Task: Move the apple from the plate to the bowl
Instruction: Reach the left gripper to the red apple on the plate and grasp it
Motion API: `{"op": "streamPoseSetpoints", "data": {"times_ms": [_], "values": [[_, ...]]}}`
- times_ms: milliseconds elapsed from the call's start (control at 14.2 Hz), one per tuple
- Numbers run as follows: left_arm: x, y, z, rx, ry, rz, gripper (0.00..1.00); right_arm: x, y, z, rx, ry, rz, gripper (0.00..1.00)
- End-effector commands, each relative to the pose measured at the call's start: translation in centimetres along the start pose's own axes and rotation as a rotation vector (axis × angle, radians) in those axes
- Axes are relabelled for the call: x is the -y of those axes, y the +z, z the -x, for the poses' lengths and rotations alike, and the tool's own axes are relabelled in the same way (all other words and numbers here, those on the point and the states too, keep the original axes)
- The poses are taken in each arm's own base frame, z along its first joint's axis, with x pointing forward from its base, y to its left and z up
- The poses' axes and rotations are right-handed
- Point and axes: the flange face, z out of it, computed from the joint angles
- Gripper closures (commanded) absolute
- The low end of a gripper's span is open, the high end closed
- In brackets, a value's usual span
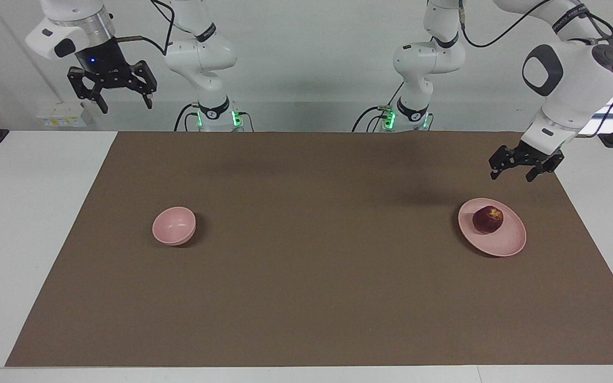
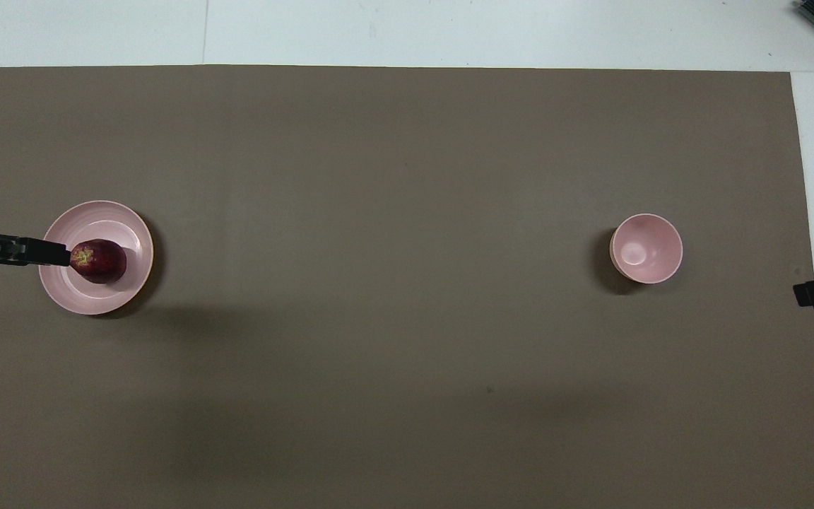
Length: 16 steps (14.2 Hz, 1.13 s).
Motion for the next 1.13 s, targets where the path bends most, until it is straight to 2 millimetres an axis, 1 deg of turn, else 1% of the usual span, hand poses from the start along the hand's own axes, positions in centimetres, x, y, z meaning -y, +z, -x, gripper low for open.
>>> {"op": "streamPoseSetpoints", "data": {"times_ms": [0,71,141,212,353,424,494,635,776,847,918,988,1059], "values": [[0.7,4.1,0.7,-0.009,-0.008,0.001,0.0,-0.8,-0.5,1.3,0.022,0.035,0.004,0.0],[1.0,5.7,0.4,0.008,-0.011,0.003,0.0,-1.3,-0.6,1.6,0.021,0.042,-0.003,0.0],[1.3,7.4,-0.1,0.008,-0.014,0.001,0.0,-1.3,-0.7,1.6,0.012,0.053,0.0,0.0],[1.8,8.6,-0.2,-0.008,-0.023,-0.005,0.0,-1.1,-0.6,1.4,0.005,0.064,0.006,0.0],[2.0,10.9,-0.6,-0.025,-0.025,-0.012,0.0,-1.0,-0.7,1.0,-0.017,0.135,0.007,0.0],[2.1,11.9,-0.9,-0.032,-0.025,-0.015,0.0,-0.6,-0.5,0.8,-0.013,0.15,0.004,0.0],[2.2,12.5,-1.1,-0.044,-0.027,-0.019,0.0,-0.1,-0.3,0.4,-0.012,0.15,0.005,0.0],[2.1,13.9,-0.4,-0.034,-0.029,-0.016,0.0,0.2,0.2,-0.3,-0.037,0.141,-0.002,0.0],[1.9,14.0,-0.4,-0.037,-0.026,-0.016,0.0,1.4,1.0,-0.9,-0.036,0.124,-0.041,0.0],[1.9,14.0,-0.5,-0.037,-0.029,-0.013,0.19,2.1,1.0,-1.1,-0.035,0.114,-0.042,0.0],[1.8,13.9,-0.6,-0.041,-0.027,-0.013,0.39,2.2,1.1,-1.1,-0.033,0.132,-0.043,0.0],[1.6,13.9,-0.7,-0.042,-0.024,-0.013,0.61,2.3,1.2,-1.1,-0.031,0.152,-0.045,0.0],[1.4,13.8,-0.8,-0.043,-0.018,-0.013,0.81,2.7,1.5,-1.4,-0.03,0.157,-0.053,0.0]]}}
